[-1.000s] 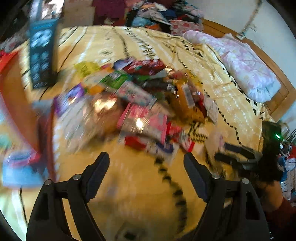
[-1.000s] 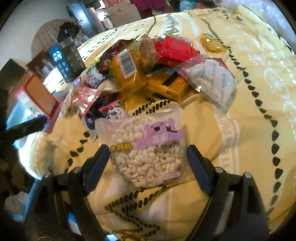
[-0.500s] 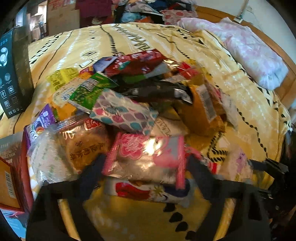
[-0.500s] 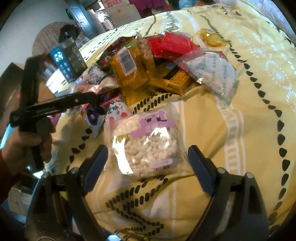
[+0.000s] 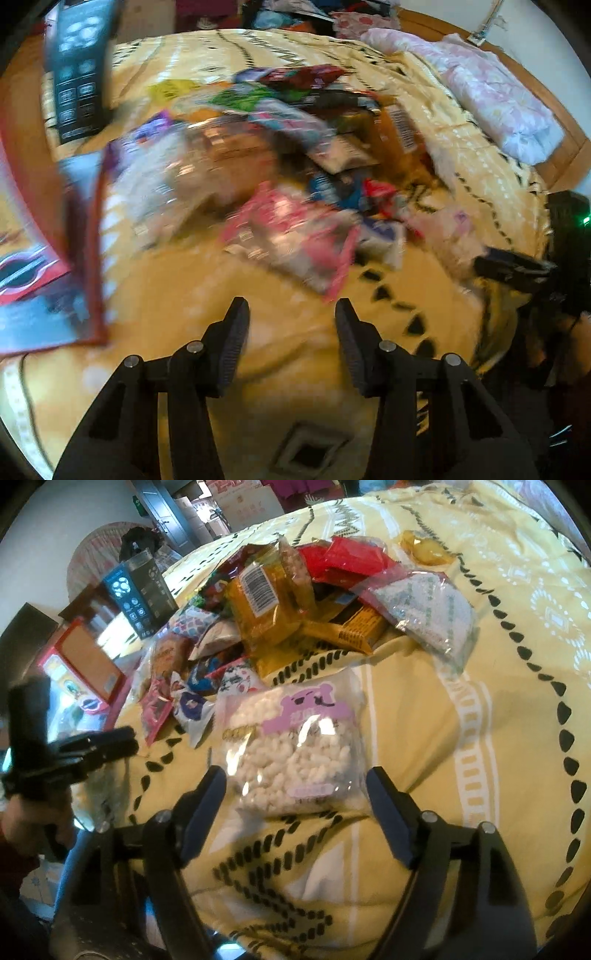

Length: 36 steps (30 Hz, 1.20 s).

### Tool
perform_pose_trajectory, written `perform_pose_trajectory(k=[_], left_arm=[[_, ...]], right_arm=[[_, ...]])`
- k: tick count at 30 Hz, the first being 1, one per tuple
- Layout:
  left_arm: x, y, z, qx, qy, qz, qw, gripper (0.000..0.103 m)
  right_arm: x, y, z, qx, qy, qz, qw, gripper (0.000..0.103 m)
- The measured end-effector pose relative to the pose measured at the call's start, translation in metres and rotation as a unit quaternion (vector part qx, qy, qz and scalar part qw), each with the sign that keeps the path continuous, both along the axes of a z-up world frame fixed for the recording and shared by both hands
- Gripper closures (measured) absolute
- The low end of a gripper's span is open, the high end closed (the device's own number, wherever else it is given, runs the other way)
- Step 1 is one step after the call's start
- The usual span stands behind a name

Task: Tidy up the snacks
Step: 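Grasp the pink flamingo packet with the left gripper while the right gripper grasps the white rice-cracker bag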

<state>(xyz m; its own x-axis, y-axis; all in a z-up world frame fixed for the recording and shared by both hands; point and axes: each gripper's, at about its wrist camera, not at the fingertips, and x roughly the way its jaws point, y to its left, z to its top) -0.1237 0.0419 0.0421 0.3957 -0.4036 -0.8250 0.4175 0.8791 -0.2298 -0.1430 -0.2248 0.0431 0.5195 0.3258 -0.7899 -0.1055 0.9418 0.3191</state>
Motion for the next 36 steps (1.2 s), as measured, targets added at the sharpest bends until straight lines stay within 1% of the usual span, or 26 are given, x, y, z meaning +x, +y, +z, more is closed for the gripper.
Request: perform_pose_trajectory(k=[2,4,5,6,8,9,10,12,13,14,15,16,17,19,21,23,24,26,29,30,31,32,33,34,35,36], left_arm=[[-0.001,0.012,0.001,0.016,-0.003,0.024,0.9996,0.053],[0.000,0.014,0.007,0.003,-0.007,0.029,0.9995,0.053],[0.001,0.012,0.009,-0.005,-0.005,0.021,0.9997,0.048],[0.001,0.008,0.011,-0.014,-0.005,0.012,0.9998,0.041],[0.004,0.003,0.013,-0.035,-0.002,0.003,0.9994,0.038],[0.006,0.002,0.013,-0.037,0.000,0.007,0.9993,0.038],[0.010,0.001,0.011,-0.031,0.002,0.024,0.9992,0.038],[0.015,0.002,0.009,-0.040,0.021,0.044,0.9980,0.038],[0.018,0.005,0.006,-0.059,0.046,0.060,0.9954,0.038],[0.020,0.006,0.005,-0.069,0.061,0.069,0.9933,0.038],[0.021,0.007,0.004,-0.081,0.075,0.080,0.9907,0.035],[0.025,0.009,0.003,-0.097,0.095,0.100,0.9857,0.032],[0.027,0.009,0.002,-0.104,0.107,0.112,0.9824,0.028],[0.035,0.008,0.002,-0.119,0.135,0.137,0.9741,0.027],[0.046,0.006,0.001,-0.123,0.161,0.164,0.9656,0.022],[0.053,0.003,-0.002,-0.124,0.177,0.180,0.9596,0.020],[0.056,0.000,-0.004,-0.119,0.180,0.186,0.9586,0.020],[0.062,-0.008,-0.004,-0.101,0.167,0.196,0.9610,0.020],[0.070,-0.020,-0.008,-0.070,0.160,0.198,0.9645,0.020],[0.071,-0.024,-0.009,-0.057,0.151,0.195,0.9675,0.025],[0.070,-0.028,-0.008,-0.041,0.139,0.190,0.9709,0.031],[0.068,-0.028,-0.008,-0.039,0.135,0.188,0.9720,0.037],[0.066,-0.029,-0.007,-0.040,0.130,0.186,0.9731,0.042],[0.064,-0.028,-0.005,-0.042,0.124,0.180,0.9749,0.044],[0.059,-0.028,-0.002,-0.040,0.118,0.172,0.9772,0.049],[0.057,-0.025,-0.001,-0.039,0.115,0.167,0.9785,0.050]], right_arm=[[-0.004,0.004,0.003,0.004,0.003,0.014,1.000,0.023],[-0.009,0.010,0.007,0.007,0.007,0.033,0.999,0.023],[-0.011,0.013,0.008,0.016,0.008,0.046,0.999,0.022],[-0.014,0.015,0.010,0.027,0.010,0.058,0.998,0.023],[-0.019,0.021,0.014,0.040,0.014,0.092,0.995,0.023],[-0.022,0.025,0.018,0.040,0.013,0.112,0.993,0.023],[-0.024,0.028,0.024,0.036,0.010,0.128,0.991,0.023],[-0.028,0.033,0.035,0.027,0.002,0.158,0.987,0.023],[-0.030,0.036,0.043,0.015,-0.009,0.174,0.985,0.023],[-0.031,0.038,0.049,-0.002,-0.021,0.186,0.982,0.021],[-0.030,0.041,0.055,-0.026,-0.033,0.196,0.980,0.018],[-0.025,0.045,0.058,-0.069,-0.048,0.208,0.975,0.010],[-0.021,0.047,0.059,-0.098,-0.057,0.216,0.970,0.007],[-0.005,0.054,0.052,-0.161,-0.068,0.234,0.956,0.007],[0.010,0.052,0.045,-0.163,-0.053,0.252,0.952,0.007],[0.023,0.052,0.033,-0.164,-0.028,0.273,0.947,0.007],[0.025,0.053,0.029,-0.167,-0.020,0.280,0.945,0.007],[0.028,0.054,0.021,-0.174,-0.008,0.294,0.940,0.007],[0.030,0.054,0.016,-0.171,-0.006,0.297,0.939,0.009],[0.029,0.054,0.015,-0.171,-0.009,0.296,0.940,0.009],[0.029,0.054,0.014,-0.170,-0.011,0.295,0.940,0.012],[0.029,0.054,0.012,-0.169,-0.012,0.294,0.941,0.019],[0.027,0.056,0.011,-0.168,-0.011,0.293,0.941,0.022],[0.026,0.057,0.011,-0.167,-0.013,0.288,0.943,0.022],[0.024,0.057,0.012,-0.167,-0.017,0.280,0.945,0.024],[0.022,0.057,0.013,-0.166,-0.021,0.273,0.947,0.025]])
